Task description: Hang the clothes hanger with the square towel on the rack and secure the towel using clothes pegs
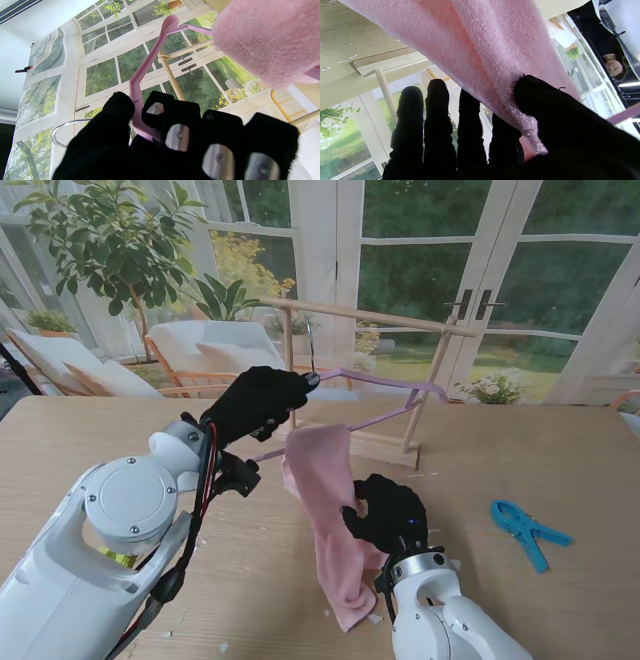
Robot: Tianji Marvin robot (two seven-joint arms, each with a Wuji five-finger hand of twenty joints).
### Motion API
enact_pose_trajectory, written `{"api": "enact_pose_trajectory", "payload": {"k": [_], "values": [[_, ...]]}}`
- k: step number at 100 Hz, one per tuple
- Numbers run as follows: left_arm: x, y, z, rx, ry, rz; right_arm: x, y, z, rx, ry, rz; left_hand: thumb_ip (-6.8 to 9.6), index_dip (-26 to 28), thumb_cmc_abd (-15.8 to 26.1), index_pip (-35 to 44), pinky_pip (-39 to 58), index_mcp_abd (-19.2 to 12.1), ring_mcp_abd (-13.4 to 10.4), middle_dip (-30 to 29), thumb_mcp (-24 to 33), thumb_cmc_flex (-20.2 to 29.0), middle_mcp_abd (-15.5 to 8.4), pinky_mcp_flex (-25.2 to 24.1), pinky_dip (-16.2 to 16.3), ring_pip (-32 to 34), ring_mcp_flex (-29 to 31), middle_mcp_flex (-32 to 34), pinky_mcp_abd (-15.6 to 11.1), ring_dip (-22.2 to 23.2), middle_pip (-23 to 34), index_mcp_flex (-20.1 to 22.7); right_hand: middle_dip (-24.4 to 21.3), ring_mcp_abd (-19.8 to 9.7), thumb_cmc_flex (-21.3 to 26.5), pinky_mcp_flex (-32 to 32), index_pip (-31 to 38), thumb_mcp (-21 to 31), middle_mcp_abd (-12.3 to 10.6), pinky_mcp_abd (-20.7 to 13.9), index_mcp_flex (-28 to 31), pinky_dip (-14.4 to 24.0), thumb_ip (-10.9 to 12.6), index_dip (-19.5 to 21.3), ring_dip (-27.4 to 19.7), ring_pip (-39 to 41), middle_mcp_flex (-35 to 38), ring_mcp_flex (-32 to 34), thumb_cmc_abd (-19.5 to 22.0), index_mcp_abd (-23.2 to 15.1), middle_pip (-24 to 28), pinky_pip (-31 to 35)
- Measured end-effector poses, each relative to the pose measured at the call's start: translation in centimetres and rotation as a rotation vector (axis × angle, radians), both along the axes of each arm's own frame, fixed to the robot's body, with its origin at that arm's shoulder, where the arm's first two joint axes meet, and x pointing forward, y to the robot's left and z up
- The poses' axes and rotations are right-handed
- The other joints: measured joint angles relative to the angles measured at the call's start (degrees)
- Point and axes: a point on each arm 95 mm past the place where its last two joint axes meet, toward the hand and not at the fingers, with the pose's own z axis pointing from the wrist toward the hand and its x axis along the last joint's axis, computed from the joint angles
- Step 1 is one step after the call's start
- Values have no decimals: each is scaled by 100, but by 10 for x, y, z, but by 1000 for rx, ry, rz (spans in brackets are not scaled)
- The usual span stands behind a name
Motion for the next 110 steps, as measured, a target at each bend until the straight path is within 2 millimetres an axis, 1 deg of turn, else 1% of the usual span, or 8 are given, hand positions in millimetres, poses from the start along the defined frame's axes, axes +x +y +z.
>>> {"api": "enact_pose_trajectory", "payload": {"k": [6, 11, 20, 22, 41, 58, 79, 110], "values": [[0, 0, 0, 7, -6, 4, -6, 0, 5, 3, -9, 19, 0, 0, 0, 0, 0, 0, 0, 0, 0, 0, 0, 0, 0, 0, 0, 0, 0, 1, 0, 0, 1, 0, 0, 87, 8, -3, 0, 3, 4, 0, 0, 12, 4, 63, 225, 189, 0, -2, -34, 86], [1, 0, -2, 13, -12, 10, -12, 1, 12, 8, -14, 34, 0, 0, 0, 0, 0, 0, 0, 0, 1, 0, 0, 0, 0, 0, 0, 0, 0, 1, 0, 0, 9, 0, 0, 155, 13, -7, 0, 6, 4, 0, -1, 143, 17, 86, 344, 306, 0, -22, -71, 163], [3, -1, -5, 22, -18, 22, -22, 5, 23, 34, -33, 59, 0, 0, -1, 0, 0, 0, 0, 0, 1, 0, 0, 0, 0, 0, 0, 0, 0, 1, 0, 0, 161, 3, 0, 410, -12, -19, -1, 7, 4, 0, -3, 552, 136, 373, 783, 687, 0, -54, -71, 457], [3, -1, -6, 25, -20, 24, -24, 6, 25, 39, -40, 64, 0, 0, -1, 0, 0, 0, 0, 0, 1, 0, 0, 0, 0, 0, 0, 0, 0, 1, 0, 1, 187, 3, 0, 463, -15, -19, -1, 7, 4, 0, -3, 575, 149, 399, 843, 745, 0, -54, -61, 486], [4, -4, -15, 62, -35, 30, -33, 10, 42, 97, -117, 79, 0, 0, -1, 0, 0, 0, 0, 0, 1, -1, 0, 0, 0, 0, 0, 0, 0, 1, -1, 1, 484, 4, -1, 782, 10, -15, -50, 64, 4, 0, -5, 1053, 355, 950, 1224, 1164, 4, 12, 365, 973], [2, -4, -22, 73, -34, 16, -31, 15, 53, 136, -136, 86, 0, 0, -2, 0, 0, 0, 0, 0, 1, -1, 0, 0, 0, 0, 0, 0, 0, 0, -1, 1, 596, -9, 4, 923, 69, -15, -51, 72, -16, 0, -5, 1255, 433, 1189, 1269, 1296, 129, 159, 600, 1197], [2, -4, -32, 103, -31, 13, -23, 18, 71, 206, -186, 70, 0, 0, -4, 0, 0, 0, 0, 0, 63, -77, 0, 0, 0, 0, 0, 0, 0, 1, -1, 2, 690, -26, 66, 1050, 182, -18, -51, 83, -26, 0, -5, 1331, 502, 1422, 1346, 1440, 194, 373, 782, 1418], [3, -3, -45, 119, -4, 9, -10, 22, 99, 270, -250, 40, 0, 0, -47, 0, 0, 0, 0, 0, 135, -110, 0, 0, 0, 0, 0, 0, 0, 2, -1, 2, 760, -5, 133, 1158, 299, -73, 3, 134, -81, 0, -5, 1403, 576, 1645, 1346, 1510, 227, 457, 931, 1671]]}}
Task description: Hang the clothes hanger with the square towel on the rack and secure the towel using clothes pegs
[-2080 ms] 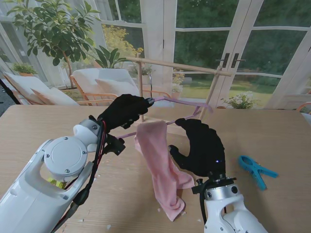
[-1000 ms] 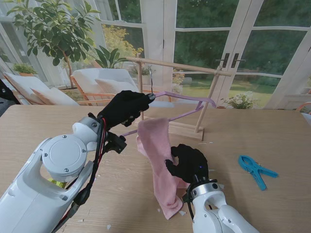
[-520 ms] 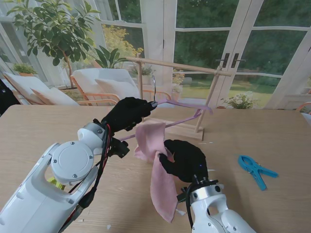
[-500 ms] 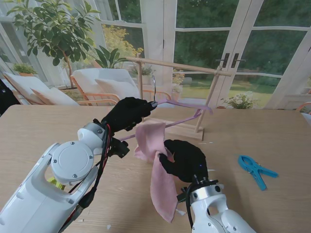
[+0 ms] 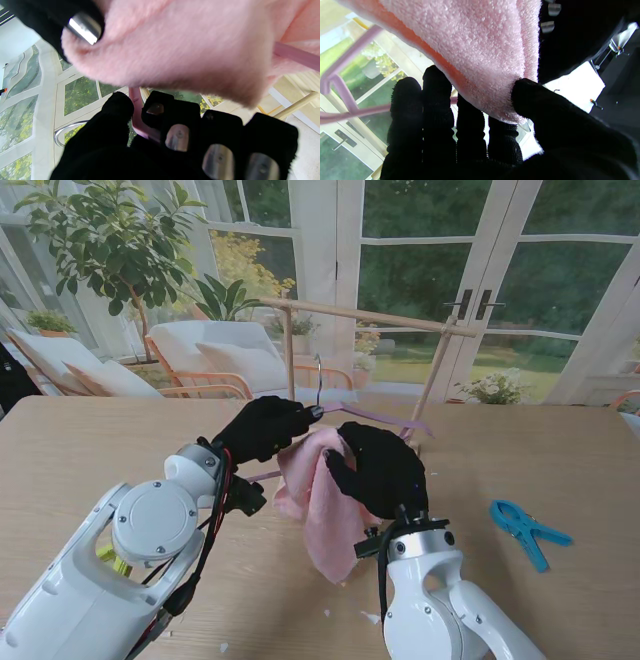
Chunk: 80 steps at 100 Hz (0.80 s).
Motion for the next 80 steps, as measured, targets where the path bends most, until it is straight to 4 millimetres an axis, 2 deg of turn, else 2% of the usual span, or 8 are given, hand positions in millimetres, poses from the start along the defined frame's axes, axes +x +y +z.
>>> {"api": "enact_pose_trajectory", "payload": {"k": [22, 29, 33, 50, 61, 80], "values": [[-6, 6, -1, -87, 75, -29, 13, 2, 7, -17, 24, -8, 0, 0, -2, 0, 0, 0, 0, 0, 31, 0, 0, 0, 0, 0, 0, 0, 0, 0, 0, 0, 116, 0, 22, 311, 28, -113, 58, 4, -65, 0, 0, 111, 169, 522, 120, 219, 115, 0, 286, 617], [-8, 7, 2, -92, 71, -30, 17, 3, 3, -39, 61, 17, 0, 0, -3, 0, 0, 0, 0, 0, 33, -1, 0, 0, 0, 0, 0, 0, 0, 0, 0, 1, 187, -3, 64, 476, 30, -168, 63, 4, -77, 0, -1, 121, 264, 815, 266, 368, 115, 0, 471, 887], [-9, 7, 4, -94, 67, -30, 18, 3, 0, -44, 74, 24, 0, 0, -3, 0, 0, 0, 0, 0, 33, -1, 0, 0, 0, 0, 0, 0, 0, 0, 0, 1, 244, -16, 64, 628, 30, -170, 143, 4, -78, 0, -1, 121, 310, 1026, 368, 509, 115, 0, 612, 1067], [-10, 8, 11, -117, 58, -23, 15, 3, -11, -69, 93, 43, 0, 0, -3, 0, 0, 0, 0, 0, 33, -1, 0, 0, 1, 0, 0, 0, 0, 0, 0, 1, 364, -142, 65, 1245, 39, -156, 143, -2, -54, 0, -1, 55, 359, 1561, 813, 1069, 112, 57, 965, 1574], [-8, 8, 16, -134, 57, -13, 11, 3, -20, -106, 111, 61, 0, 0, -4, -1, 0, 0, 0, 0, 34, -1, 0, 0, 1, 0, 0, 0, 0, 0, -1, 1, 367, -176, 65, 1470, 112, -108, 143, -2, 7, 0, -1, -149, 354, 1659, 1017, 1278, 103, 136, 1018, 1688], [-6, 8, 24, -146, 52, -9, 7, 3, -33, -140, 135, 74, 0, 1, -4, -1, 0, 0, 0, 0, 37, -1, 0, 0, 1, 0, 0, 0, 0, 0, -1, 1, 370, -212, 64, 1616, 163, -73, 141, -5, 83, 0, -1, -226, 351, 1681, 1082, 1406, 40, 199, 1023, 1729]]}}
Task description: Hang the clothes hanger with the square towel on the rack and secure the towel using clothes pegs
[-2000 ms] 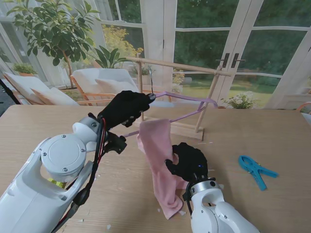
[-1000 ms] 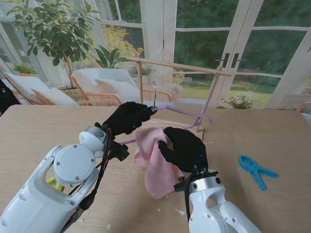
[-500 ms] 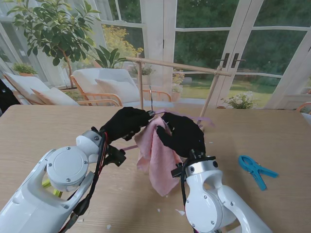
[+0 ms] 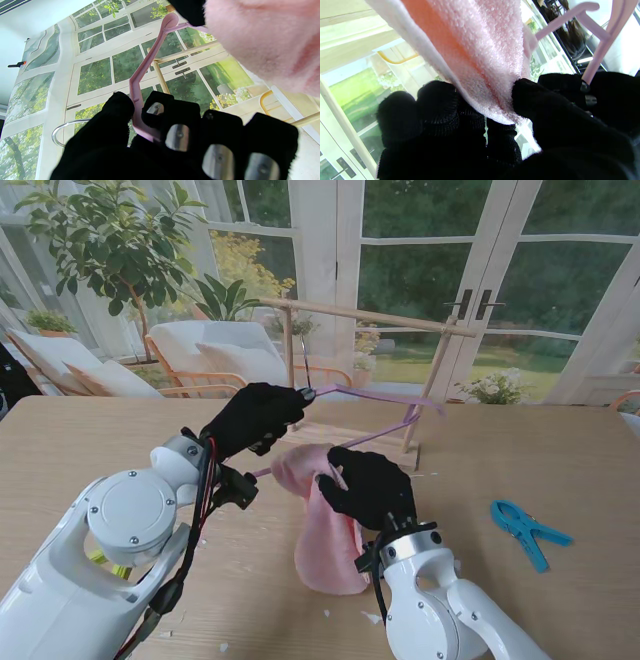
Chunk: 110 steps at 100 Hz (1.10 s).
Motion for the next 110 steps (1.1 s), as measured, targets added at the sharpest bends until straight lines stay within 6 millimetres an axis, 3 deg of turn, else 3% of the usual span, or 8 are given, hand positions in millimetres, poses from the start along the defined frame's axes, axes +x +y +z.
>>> {"api": "enact_pose_trajectory", "payload": {"k": [30, 38, 53, 70, 81, 87, 100, 110], "values": [[2, 2, 11, -25, -10, 4, 0, -2, -17, -47, 34, 10, 0, 0, -1, 0, 0, 0, 0, 0, 2, 0, 0, 0, 0, 0, 0, 0, 0, 0, 0, 1, 0, -1, -11, 7, 4, 22, -47, 0, 57, 0, 0, -218, -71, -11, 57, 2, -71, 1, 1, 1], [3, 4, 15, -30, -16, 7, 0, -3, -23, -59, 44, 12, 0, 0, -1, -1, 0, 0, 0, 0, 2, 0, 0, 0, 0, 0, 0, 0, 0, 0, 0, 1, -65, -1, -287, -50, -33, 85, -49, -1, 59, -2, 0, -344, -141, -223, 35, -6, -124, 1, -143, -13], [4, 10, 22, -29, -35, 11, 0, -5, -33, -76, 74, 29, 0, 0, -2, -1, 0, 0, 0, 0, 20, -30, 0, 0, 0, 0, 0, 0, 0, 1, 0, 1, -334, 77, -1060, -1124, -1732, 128, -113, -84, -495, -3, 0, -218, -346, -1589, -1030, -1086, -124, 286, -903, -919], [5, 13, 25, -20, -47, 13, -3, -9, -37, -98, 83, 38, 0, 0, -4, -2, 0, 0, 0, 0, 30, -30, 0, 0, 0, 0, 0, 0, 0, 2, 0, 1, -729, 157, -880, -2023, -2520, 96, -139, -136, -1166, -3, 97, -283, -597, -2654, -2027, -2115, -129, 410, -1699, -1997], [3, 14, 26, -18, -51, 14, -4, -10, -37, -61, 84, 29, 0, 0, -5, -2, 0, 0, 0, 0, 31, -31, 0, 0, 0, 0, 0, 0, 0, 2, 0, 1, -903, 158, 392, -2148, -2481, 983, -140, -136, -1102, -3, 220, -411, -627, -2811, -2077, -2213, -323, -133, -1845, -2193], [3, 14, 26, -19, -52, 14, -4, -10, -35, -21, 72, 13, 0, 0, -5, -2, 0, 0, 0, 0, 34, -31, 1, 0, 0, 0, 0, 0, 0, 2, 0, 1, -934, 158, 952, -2189, -2433, 1138, -140, -136, -947, -3, 221, -412, -627, -2868, -2065, -2253, -482, -534, -1936, -2310], [3, 15, 26, -19, -56, 11, -2, -9, -34, 18, 33, -24, 0, 0, -6, -2, 0, 0, 0, 0, 42, -31, 1, 0, 0, 0, 0, 0, 0, 2, 0, 1, -915, 158, 1233, -2230, -2483, 695, -177, -136, -350, -3, -101, -715, -628, -2801, -1702, -2253, -449, -1400, -2023, -2317], [3, 15, 26, -17, -58, 8, 2, -9, -36, 58, 12, -52, 0, 0, -6, -2, 0, 0, 0, 0, 43, -31, 1, 0, 0, 0, 0, 0, 0, 2, 0, 1, -793, 158, 836, -2228, -1725, 493, -190, -136, -364, -3, -107, -1467, -553, -2542, -1591, -2234, -395, -1509, -1924, -2278]]}}
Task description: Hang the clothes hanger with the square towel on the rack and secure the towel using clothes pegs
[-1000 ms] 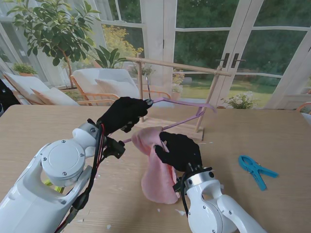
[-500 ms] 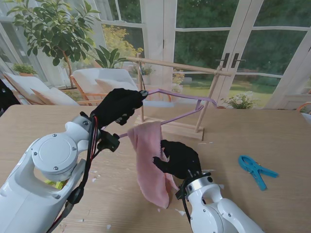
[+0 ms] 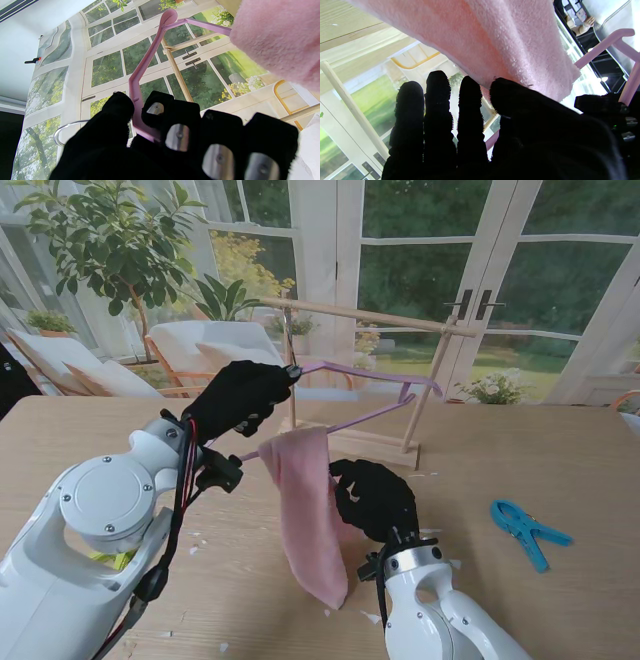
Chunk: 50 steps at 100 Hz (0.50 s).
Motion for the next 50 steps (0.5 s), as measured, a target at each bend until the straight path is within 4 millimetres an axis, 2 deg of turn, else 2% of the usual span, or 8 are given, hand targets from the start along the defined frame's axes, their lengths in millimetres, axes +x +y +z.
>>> {"api": "enact_pose_trajectory", "payload": {"k": [2, 7, 17, 23, 40, 50], "values": [[0, 0, 0, 1, -1, 0, 1, 0, 0, 4, 1, -1, 0, 0, 0, 0, 0, 0, 0, 0, 0, 0, 0, 0, 0, 0, 0, 0, 0, 0, 0, 0, 24, 0, -177, 7, 242, -3, -2, 0, -114, 0, -116, -57, 23, 41, -11, 0, 1, 79, 87, 27], [0, 0, 0, 4, -2, -1, 2, 1, 0, 10, 3, -1, 0, 0, -2, 0, 0, 0, 0, 0, 1, 0, 0, 0, 0, 0, 0, 0, 0, 0, 0, 0, 126, 0, -433, 62, 720, -63, -5, -1, -220, 0, -176, -43, 94, 184, -55, 17, 1, 315, 319, 105], [0, -1, -1, 7, -1, -2, 3, 2, 1, 16, -1, -1, 0, 0, -2, -1, 0, 0, 0, 0, 3, -1, 0, 0, 0, 0, 0, 0, 0, 0, 0, 0, 303, 0, -674, 136, 1263, -51, -8, -8, -75, 0, -176, 655, 202, 456, -67, 75, -13, 492, 602, 272], [0, -2, -1, 11, -2, -3, 3, 3, 2, 25, -6, -6, 0, 0, -4, -1, 0, 0, 0, 0, 3, -1, 0, 0, 0, 0, 0, 0, 0, 0, 0, 0, 355, 0, -743, 144, 1287, -37, -8, -8, 100, 0, -176, 843, 222, 523, -66, 76, -82, 503, 632, 303], [0, -4, -4, 26, -5, -7, 3, 3, 5, 54, -22, -12, 0, 0, -5, -1, 0, 0, 0, 0, 6, -1, 0, 0, 0, 0, 0, 0, 0, 0, 0, 1, 386, 9, -750, 142, 1268, -17, -8, -9, 280, 0, -177, 911, 225, 535, -47, 76, -98, 654, 683, 349], [1, -6, -7, 35, -8, -4, 1, 3, 9, 69, -47, -18, 0, 0, -5, -1, 0, 0, 0, 0, 7, -1, 0, 0, 0, 0, 0, 0, 0, 0, 0, 1, 313, 20, -788, 270, 1269, 221, -5, 9, 292, 0, -176, 1199, 225, 535, 336, 359, -160, 799, 695, 372]]}}
